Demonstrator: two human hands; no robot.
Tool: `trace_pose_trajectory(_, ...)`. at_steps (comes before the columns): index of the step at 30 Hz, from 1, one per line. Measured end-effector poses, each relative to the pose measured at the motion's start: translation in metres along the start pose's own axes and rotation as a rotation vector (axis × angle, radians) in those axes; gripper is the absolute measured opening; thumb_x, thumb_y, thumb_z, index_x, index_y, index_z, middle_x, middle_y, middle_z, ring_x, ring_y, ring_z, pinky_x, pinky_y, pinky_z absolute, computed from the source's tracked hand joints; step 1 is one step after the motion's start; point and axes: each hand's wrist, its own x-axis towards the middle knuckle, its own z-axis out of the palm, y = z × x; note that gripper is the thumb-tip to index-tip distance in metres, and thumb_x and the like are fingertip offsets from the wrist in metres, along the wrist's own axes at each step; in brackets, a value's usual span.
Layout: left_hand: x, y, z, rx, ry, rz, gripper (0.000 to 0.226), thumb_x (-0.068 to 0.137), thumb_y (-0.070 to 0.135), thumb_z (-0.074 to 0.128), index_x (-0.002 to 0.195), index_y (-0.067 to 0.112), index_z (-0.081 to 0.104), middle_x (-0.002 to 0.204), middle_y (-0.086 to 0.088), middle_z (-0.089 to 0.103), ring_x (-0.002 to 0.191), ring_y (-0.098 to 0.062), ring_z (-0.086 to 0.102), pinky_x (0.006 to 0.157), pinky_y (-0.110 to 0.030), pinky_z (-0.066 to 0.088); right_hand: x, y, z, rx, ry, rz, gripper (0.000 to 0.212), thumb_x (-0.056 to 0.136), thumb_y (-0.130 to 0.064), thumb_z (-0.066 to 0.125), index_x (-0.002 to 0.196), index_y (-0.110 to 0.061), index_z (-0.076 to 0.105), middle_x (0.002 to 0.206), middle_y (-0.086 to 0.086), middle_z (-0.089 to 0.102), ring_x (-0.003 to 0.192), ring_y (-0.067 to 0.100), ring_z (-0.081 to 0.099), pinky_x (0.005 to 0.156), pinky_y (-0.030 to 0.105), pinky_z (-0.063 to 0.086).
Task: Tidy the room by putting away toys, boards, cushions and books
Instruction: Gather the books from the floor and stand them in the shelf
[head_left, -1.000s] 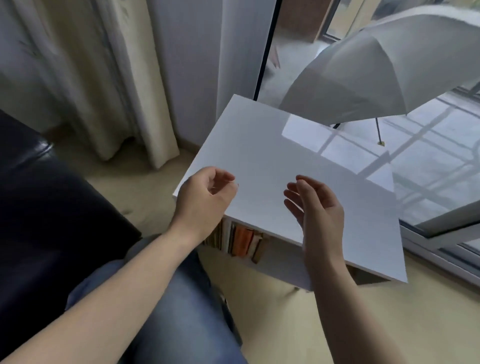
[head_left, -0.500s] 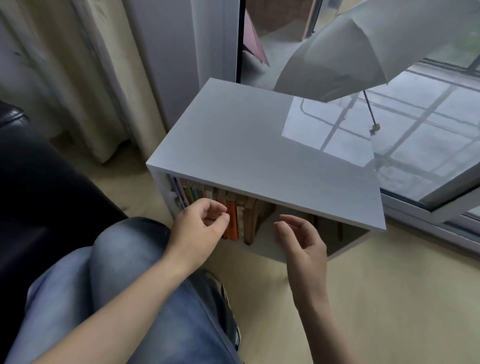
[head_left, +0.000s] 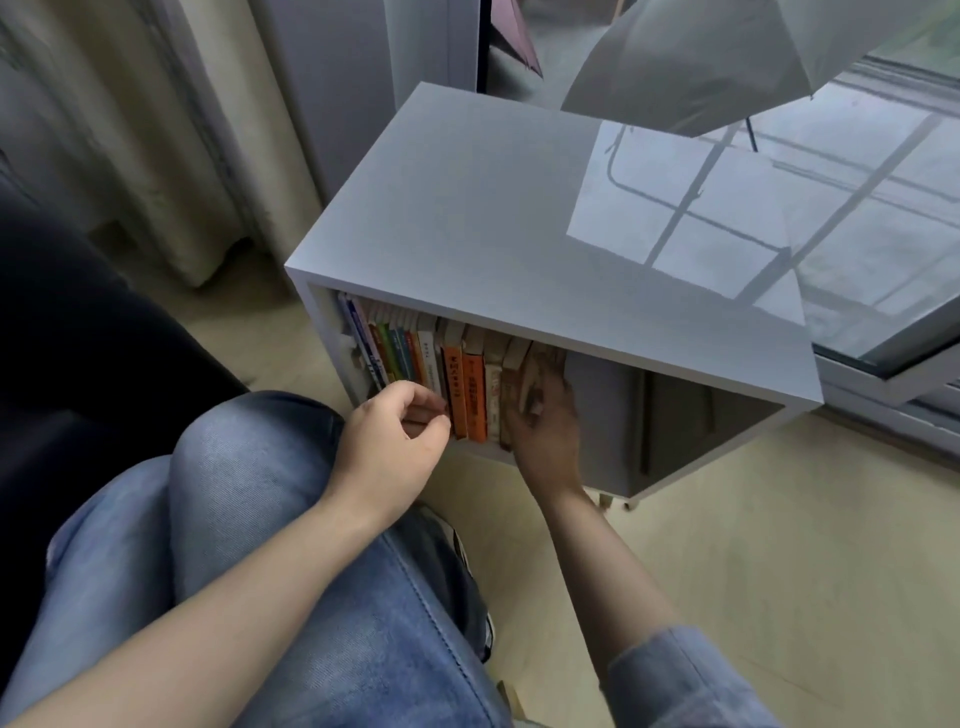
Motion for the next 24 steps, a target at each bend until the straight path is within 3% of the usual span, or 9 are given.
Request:
trace_pose_trajectory(3, 0.000, -0.003, -0.003, 0.003, 0.004, -0.004, 0.008, 0.086, 0.014, 0.064, 0.089, 0.021, 0.065, 0.085, 0.008, 0.068, 0.083, -0.007, 0.064, 0.070, -0.015, 0.048, 0.008, 0.004, 0.004, -0.127, -0.093, -0.032, 0.057, 0.092, -0.028, 0.059, 0.144, -0.027, 0.036, 0.146, 0.006, 0.036, 0.125, 0.025, 0.047, 0.099, 0.037, 0.046)
trace_pose_trajectory(5, 0.000, -0.003, -0.004, 0.001, 0.007, -0.006, 0.009, 0.086, 0.014, 0.064, 0.088, 0.023, 0.065, 0.084, 0.009, 0.067, 0.083, -0.006, 0.063, 0.068, -0.013, 0.046, 0.011, 0.004, 0.004, -0.163, -0.107, -0.051, 0.057, 0.092, -0.026, 0.059, 0.144, -0.025, 0.035, 0.146, 0.006, 0.036, 0.125, 0.025, 0.047, 0.095, 0.032, 0.042)
trace_pose_trajectory(8, 0.003, -0.002, -0.006, -0.004, 0.006, -0.007, 0.010, 0.086, 0.014, 0.064, 0.086, 0.024, 0.063, 0.084, 0.009, 0.067, 0.083, -0.006, 0.063, 0.069, -0.014, 0.047, 0.014, 0.005, 0.005, -0.192, -0.073, -0.097, 0.050, 0.091, -0.024, 0.061, 0.136, -0.020, 0.041, 0.135, 0.007, 0.048, 0.116, 0.024, 0.054, 0.087, 0.028, 0.045)
trace_pose_trajectory(12, 0.006, -0.002, -0.007, -0.012, 0.007, -0.016, 0.008, 0.086, 0.014, 0.064, 0.087, 0.021, 0.065, 0.085, 0.008, 0.068, 0.084, -0.008, 0.064, 0.073, -0.019, 0.052, 0.013, 0.008, 0.005, -0.179, 0.031, -0.066, 0.042, 0.089, -0.025, 0.064, 0.124, -0.017, 0.043, 0.112, 0.006, 0.059, 0.094, 0.022, 0.061, 0.076, 0.037, 0.055)
trace_pose_trajectory(15, 0.008, -0.003, -0.007, -0.014, 0.002, -0.017, 0.010, 0.086, 0.014, 0.064, 0.085, 0.024, 0.064, 0.084, 0.007, 0.068, 0.083, -0.010, 0.065, 0.073, -0.021, 0.052, 0.011, 0.012, 0.005, -0.166, 0.115, -0.046, 0.042, 0.088, -0.030, 0.067, 0.118, -0.015, 0.043, 0.103, 0.005, 0.062, 0.086, 0.021, 0.063, 0.072, 0.040, 0.057)
trace_pose_trajectory(19, 0.008, -0.006, -0.005, 0.008, -0.004, -0.022, 0.010, 0.086, 0.014, 0.065, 0.086, 0.024, 0.064, 0.083, 0.007, 0.068, 0.082, -0.010, 0.065, 0.071, -0.019, 0.051, 0.013, 0.014, 0.007, -0.142, 0.208, -0.018, 0.040, 0.087, -0.034, 0.068, 0.115, -0.014, 0.047, 0.101, 0.004, 0.065, 0.085, 0.018, 0.065, 0.071, 0.033, 0.056)
trace_pose_trajectory(24, 0.008, -0.006, -0.004, 0.006, -0.014, -0.019, 0.008, 0.086, 0.013, 0.065, 0.089, 0.020, 0.065, 0.083, 0.007, 0.068, 0.082, -0.010, 0.065, 0.072, -0.020, 0.051, 0.012, 0.014, 0.006, -0.143, 0.289, -0.004, 0.030, 0.091, -0.026, 0.064, 0.112, -0.010, 0.050, 0.086, 0.004, 0.064, 0.072, 0.021, 0.065, 0.061, 0.033, 0.056)
